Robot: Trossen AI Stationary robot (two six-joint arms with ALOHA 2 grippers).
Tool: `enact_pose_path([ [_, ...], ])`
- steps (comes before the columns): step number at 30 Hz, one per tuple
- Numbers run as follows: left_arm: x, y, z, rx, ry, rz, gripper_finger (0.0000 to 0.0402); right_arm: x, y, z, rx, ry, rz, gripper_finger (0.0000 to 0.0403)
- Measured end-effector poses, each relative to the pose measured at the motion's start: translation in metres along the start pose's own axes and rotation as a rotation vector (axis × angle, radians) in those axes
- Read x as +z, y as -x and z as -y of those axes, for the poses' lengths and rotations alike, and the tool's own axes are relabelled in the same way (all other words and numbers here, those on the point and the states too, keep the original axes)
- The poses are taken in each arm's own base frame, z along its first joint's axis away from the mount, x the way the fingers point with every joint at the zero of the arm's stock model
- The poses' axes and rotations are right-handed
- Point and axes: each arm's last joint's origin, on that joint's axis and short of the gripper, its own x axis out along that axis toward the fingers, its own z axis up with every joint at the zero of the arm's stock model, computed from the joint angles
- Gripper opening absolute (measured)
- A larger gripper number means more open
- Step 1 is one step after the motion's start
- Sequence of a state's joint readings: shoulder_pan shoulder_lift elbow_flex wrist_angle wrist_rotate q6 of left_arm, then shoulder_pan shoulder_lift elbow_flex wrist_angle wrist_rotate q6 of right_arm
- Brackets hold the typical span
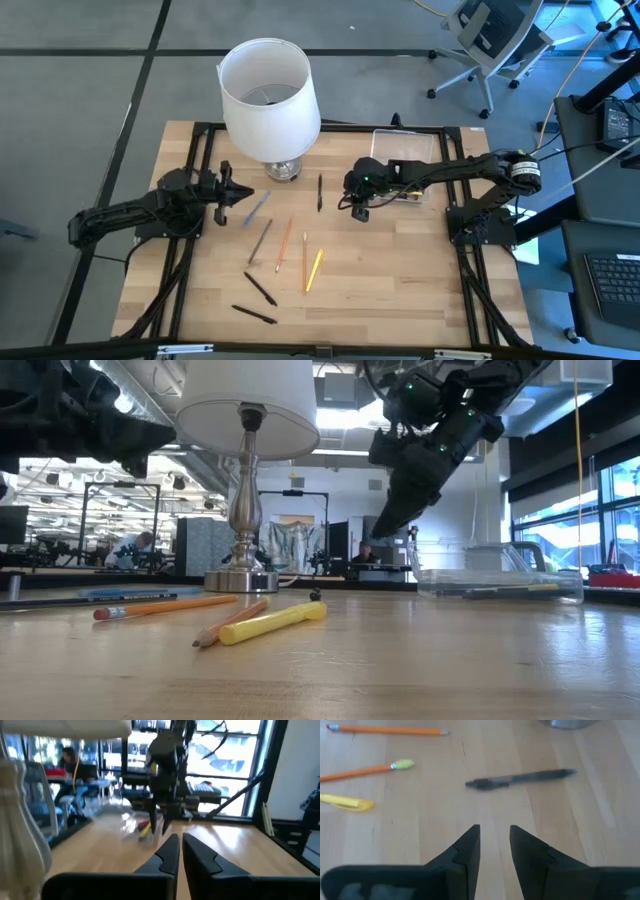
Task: Pick & place school supplies into a supply box
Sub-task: Put the blue pen into the transparent supply box
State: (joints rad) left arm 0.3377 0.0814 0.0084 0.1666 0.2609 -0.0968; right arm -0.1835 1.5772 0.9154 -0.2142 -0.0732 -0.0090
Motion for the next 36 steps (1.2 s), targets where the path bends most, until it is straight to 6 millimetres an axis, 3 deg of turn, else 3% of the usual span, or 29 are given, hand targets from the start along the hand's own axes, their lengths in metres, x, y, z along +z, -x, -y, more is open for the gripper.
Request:
enact_pose_path([
  [6,0.007,-0.002,0.004,-0.037,-0.057,0.071,0.007,-0.007,0.0,0.0,0.0,-0.004,-0.076,0.0109],
  [10,0.006,-0.008,0.005,-0.026,-0.038,0.006,0.0108,-0.007,0.0,0.0,0.0,-0.003,-0.074,0.0109],
  [15,0.003,-0.019,0.005,0.059,-0.022,-0.254,0.0136,-0.007,0.0,0.0,-0.001,-0.005,-0.074,0.0109],
  [23,0.015,-0.04,0.012,0.181,0.057,-0.676,0.0134,-0.007,0.0,0.0,-0.001,-0.005,-0.075,0.0109],
  [29,0.016,-0.053,0.018,0.322,0.211,-0.991,0.0126,-0.008,0.0,0.0,-0.001,-0.004,-0.076,0.0109],
  [36,-0.006,-0.068,0.02,0.486,0.501,-1.202,0.012,-0.008,0.0,0.0,0.0,0.018,-0.076,0.0109],
])
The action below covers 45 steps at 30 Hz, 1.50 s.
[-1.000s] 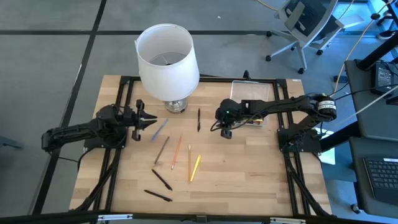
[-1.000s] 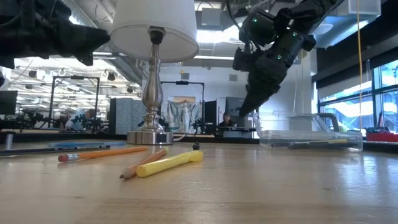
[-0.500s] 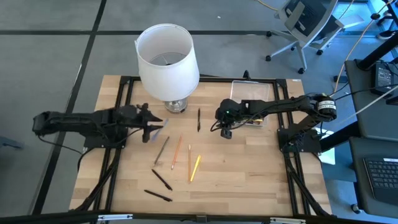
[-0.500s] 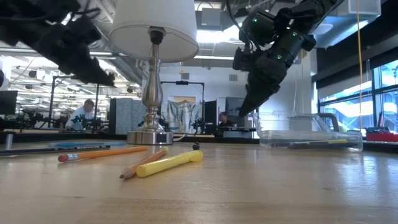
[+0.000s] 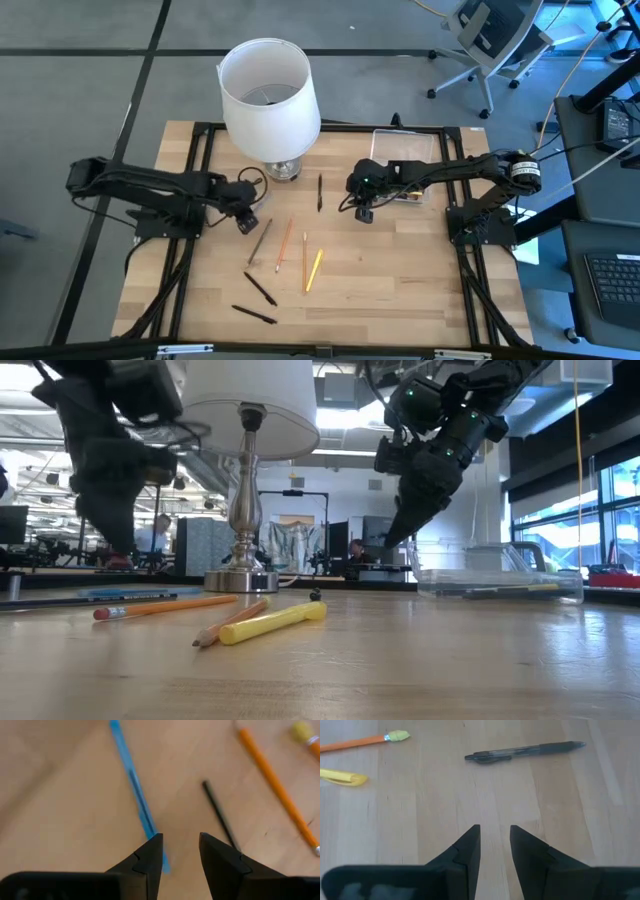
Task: Pick & place school supplies into a supply box
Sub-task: Put the blue pen into the transparent supply box
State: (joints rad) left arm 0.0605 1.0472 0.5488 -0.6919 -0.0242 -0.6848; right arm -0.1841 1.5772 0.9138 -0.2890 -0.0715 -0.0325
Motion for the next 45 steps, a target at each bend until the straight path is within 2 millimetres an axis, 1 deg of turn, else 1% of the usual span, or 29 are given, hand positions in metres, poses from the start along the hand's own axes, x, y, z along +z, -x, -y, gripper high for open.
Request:
enact_pose_path([
  [2,0.0,-0.008,0.001,0.017,0.033,-0.052,0.0117,0.0,0.0,0.0,-0.001,0.007,0.0,0.0109],
  [8,-0.001,-0.029,0.001,0.103,0.036,-0.146,0.0103,0.0,0.0,0.0,-0.002,0.005,0.0,0.0109],
  [13,-0.002,-0.042,0.001,0.149,0.034,-0.199,0.009,0.0,0.0,0.0,-0.001,0.004,0.0,0.0109],
  [17,-0.002,-0.049,0.001,0.178,0.031,-0.23,0.0076,0.0,0.0,0.0,-0.001,0.005,0.0,0.0109],
  [22,-0.002,-0.052,0.0,0.19,0.029,-0.248,0.0046,0.0,0.0,0.0,-0.001,0.003,0.0,0.0109],
  [27,-0.002,-0.049,0.001,0.175,0.001,-0.239,0.0013,0.0,0.0,0.0,0.0,0.0,0.0,0.0109],
  [32,0.003,-0.044,0.006,0.143,-0.065,-0.225,0.0016,0.001,0.0,0.0,0.005,0.022,0.01,0.0109],
  [37,0.017,-0.038,0.022,0.054,-0.153,-0.133,0.0018,0.013,0.001,-0.003,0.076,0.083,0.134,0.0109],
  [41,0.031,-0.036,0.04,-0.069,-0.235,0.023,0.0019,0.023,0.003,-0.011,0.111,0.152,0.243,0.0109],
  [45,0.039,-0.033,0.054,-0.155,-0.313,0.148,0.0019,0.024,0.003,-0.018,0.122,0.2,0.255,0.0109],
])
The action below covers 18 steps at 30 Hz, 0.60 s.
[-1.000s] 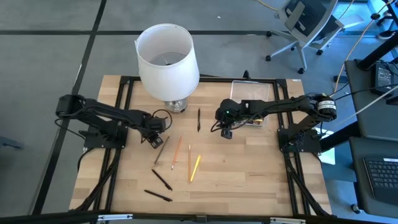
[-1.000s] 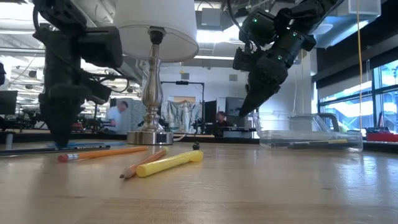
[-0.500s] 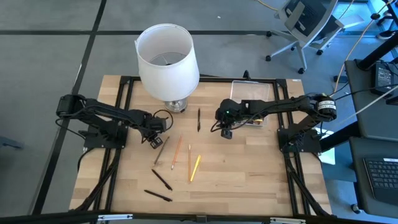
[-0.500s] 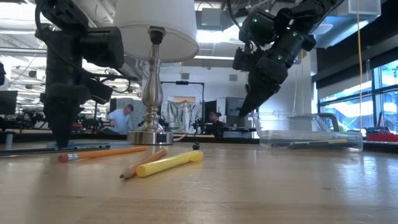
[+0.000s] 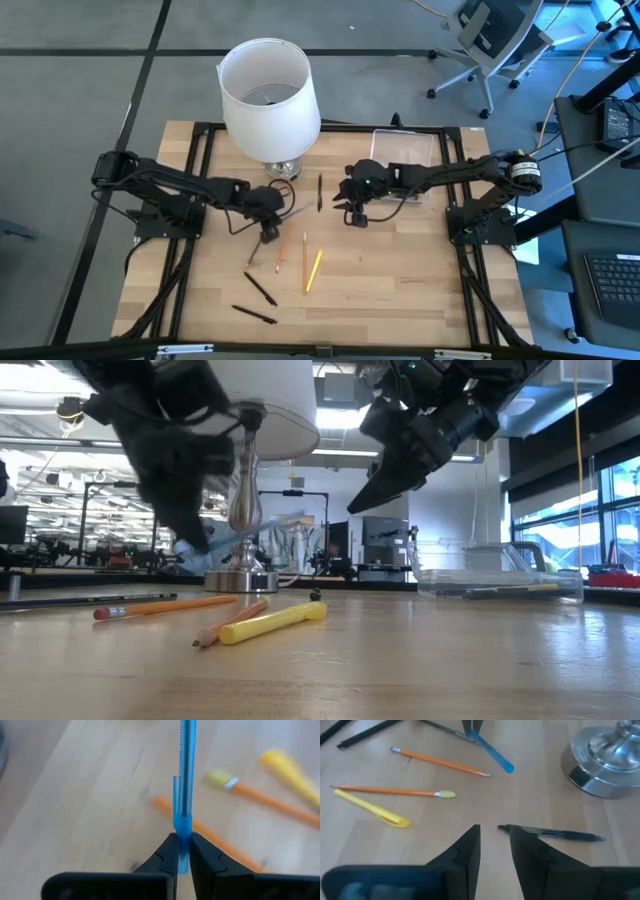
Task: Pick & place school supplies into a supply box
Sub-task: Put the blue pen into the transparent supply box
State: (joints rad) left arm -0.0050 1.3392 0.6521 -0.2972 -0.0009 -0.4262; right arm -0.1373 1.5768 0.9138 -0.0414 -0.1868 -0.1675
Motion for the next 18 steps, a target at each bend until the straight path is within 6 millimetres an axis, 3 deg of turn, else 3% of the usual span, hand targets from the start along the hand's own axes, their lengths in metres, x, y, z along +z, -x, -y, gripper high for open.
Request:
enact_pose_path([
  [11,0.034,0.009,0.023,-0.1,-0.278,0.425,0.0019,0.017,-0.002,-0.017,0.021,0.084,0.151,0.0109],
  [18,0.042,0.014,0.026,-0.1,-0.366,0.531,0.0019,0.032,0.0,-0.027,0.025,0.136,0.297,0.0109],
])
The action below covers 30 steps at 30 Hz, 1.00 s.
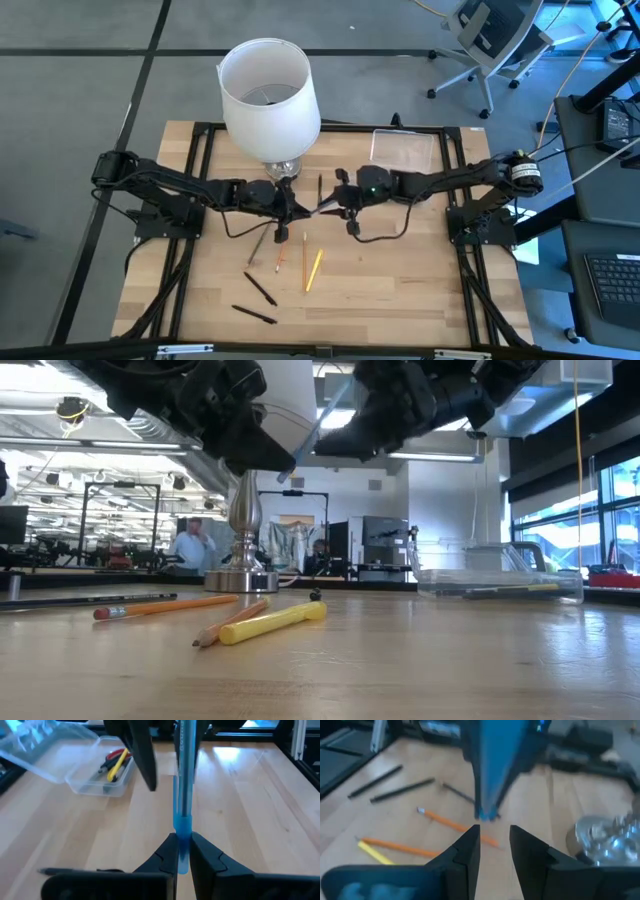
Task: Pick & place school supplies into a supply box
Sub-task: Put the blue pen into the transparent supply box
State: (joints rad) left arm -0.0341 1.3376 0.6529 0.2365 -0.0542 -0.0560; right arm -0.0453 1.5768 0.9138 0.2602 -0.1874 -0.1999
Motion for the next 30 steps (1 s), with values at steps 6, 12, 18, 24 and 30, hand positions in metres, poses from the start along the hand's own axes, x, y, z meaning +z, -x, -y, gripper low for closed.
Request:
enact_pose_path([
  [6,0.0,0.0,0.0,0.005,-0.011,0.0,0.0019,0.011,-0.001,-0.007,0.045,0.058,0.111,0.0109],
  [12,0.001,0.0,0.002,-0.003,-0.033,0.004,0.002,0.013,0.0,-0.007,0.082,0.052,0.137,0.0103],
  [18,0.002,0.001,0.005,-0.009,-0.057,0.025,0.002,0.012,-0.001,-0.007,0.069,0.048,0.122,0.0065],
  [24,0.003,0.001,0.005,-0.011,-0.057,0.032,0.002,0.012,-0.001,-0.007,0.063,0.053,0.122,0.0032],
  [30,0.003,0.001,0.005,-0.012,-0.064,0.028,0.0024,0.012,0.0,-0.007,0.064,0.049,0.12,0.0033],
])
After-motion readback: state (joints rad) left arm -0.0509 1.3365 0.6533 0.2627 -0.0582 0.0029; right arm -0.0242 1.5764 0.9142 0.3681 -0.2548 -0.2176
